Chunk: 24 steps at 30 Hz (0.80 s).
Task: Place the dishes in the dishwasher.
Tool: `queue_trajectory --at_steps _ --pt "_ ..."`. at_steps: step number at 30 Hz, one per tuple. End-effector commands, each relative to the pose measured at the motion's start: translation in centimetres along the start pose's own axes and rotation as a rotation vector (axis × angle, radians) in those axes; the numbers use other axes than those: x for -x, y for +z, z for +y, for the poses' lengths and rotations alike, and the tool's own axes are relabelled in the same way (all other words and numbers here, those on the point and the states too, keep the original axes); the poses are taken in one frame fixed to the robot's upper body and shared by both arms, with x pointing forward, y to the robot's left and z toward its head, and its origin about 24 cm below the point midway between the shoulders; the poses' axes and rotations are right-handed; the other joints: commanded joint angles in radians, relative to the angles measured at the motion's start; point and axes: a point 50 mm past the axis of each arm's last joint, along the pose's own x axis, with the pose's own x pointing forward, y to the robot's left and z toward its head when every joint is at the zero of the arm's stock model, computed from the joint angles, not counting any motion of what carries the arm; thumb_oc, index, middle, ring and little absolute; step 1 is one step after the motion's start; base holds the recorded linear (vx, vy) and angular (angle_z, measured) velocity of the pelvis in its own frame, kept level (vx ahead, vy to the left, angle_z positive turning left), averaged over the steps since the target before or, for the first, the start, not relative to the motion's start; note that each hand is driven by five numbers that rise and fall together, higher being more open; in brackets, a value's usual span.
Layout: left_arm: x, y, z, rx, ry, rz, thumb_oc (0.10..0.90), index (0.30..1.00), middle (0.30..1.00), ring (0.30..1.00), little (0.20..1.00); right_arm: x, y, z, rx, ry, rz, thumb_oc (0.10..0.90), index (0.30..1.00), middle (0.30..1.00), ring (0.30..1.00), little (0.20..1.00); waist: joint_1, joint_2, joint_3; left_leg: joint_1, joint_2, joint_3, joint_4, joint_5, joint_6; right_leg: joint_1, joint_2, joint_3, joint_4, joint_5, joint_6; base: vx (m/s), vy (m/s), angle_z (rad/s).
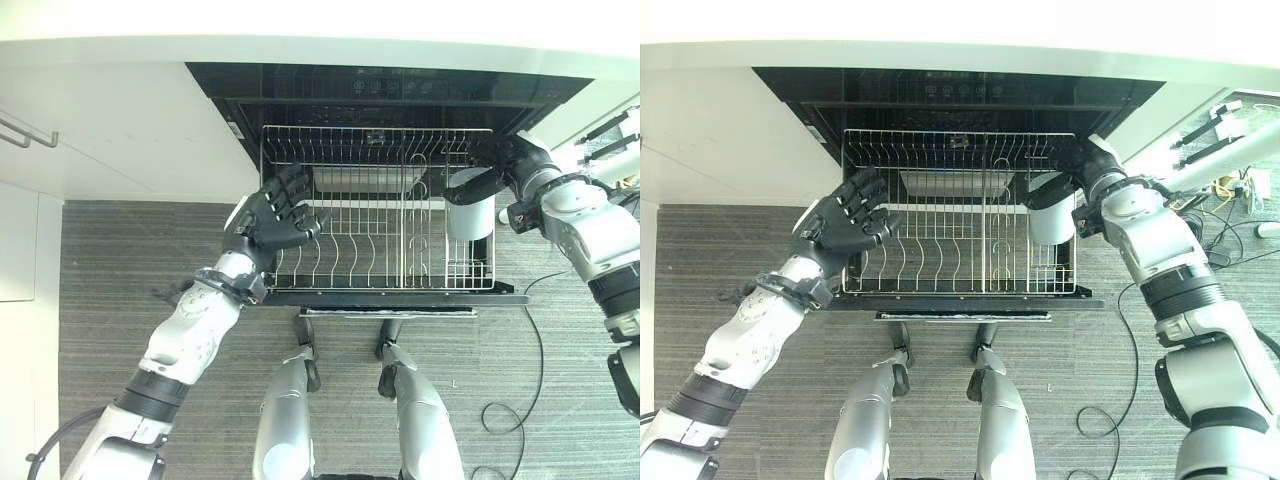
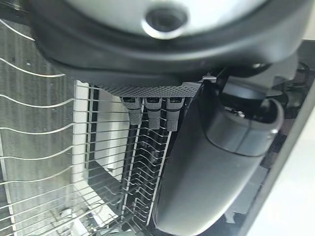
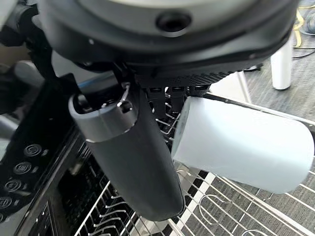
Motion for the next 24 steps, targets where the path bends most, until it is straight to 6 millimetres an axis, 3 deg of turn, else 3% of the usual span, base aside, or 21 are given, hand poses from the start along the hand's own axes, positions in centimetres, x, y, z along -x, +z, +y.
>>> queue_trajectory --at_steps 1,11,16,24 --pt "0.6 5.5 -2.3 -0.050 -0.136 -0.279 0.800 0.900 0.900 0.900 0.900 2.5 4.2 -5.0 0.136 -0.147 -0.147 0.800 0.900 0.900 0.900 0.900 -0.011 0.000 -0.023 0.051 -0.004 -0.083 0.033 -0.174 -0.059 0.033 -0.043 -0.005 0.141 -0.246 0.113 0.00 0.000 0.00" --pt "1.7 6.3 -2.4 -0.066 -0.143 -0.372 0.800 0.900 0.900 0.900 0.900 4.9 5.4 -4.5 0.085 -0.257 -0.321 0.800 0.900 0.900 0.900 0.900 -0.033 -0.015 -0.023 0.063 0.001 -0.074 0.033 -0.183 -0.055 0.043 -0.031 0.010 0.141 -0.249 0.114 0.00 0.006 -0.01" --pt "3.0 8.4 -2.6 -0.089 -0.162 -0.525 0.800 0.900 0.900 0.900 0.900 7.3 5.6 -4.7 -0.019 -0.367 -0.484 0.800 0.900 0.900 0.900 0.900 -0.051 -0.016 -0.024 0.073 0.003 -0.066 0.033 -0.192 -0.053 0.048 -0.027 0.020 0.141 -0.253 0.114 0.01 0.047 0.00" --pt "6.0 10.9 -3.5 -0.123 -0.146 -0.836 0.800 0.900 0.900 0.900 0.900 11.3 2.6 -0.2 -0.217 -0.428 -0.727 0.800 0.900 0.900 0.900 0.900 -0.076 0.010 -0.044 0.089 -0.006 -0.047 0.033 -0.210 -0.052 0.058 -0.041 0.034 0.141 -0.263 0.118 0.01 0.140 -0.06"
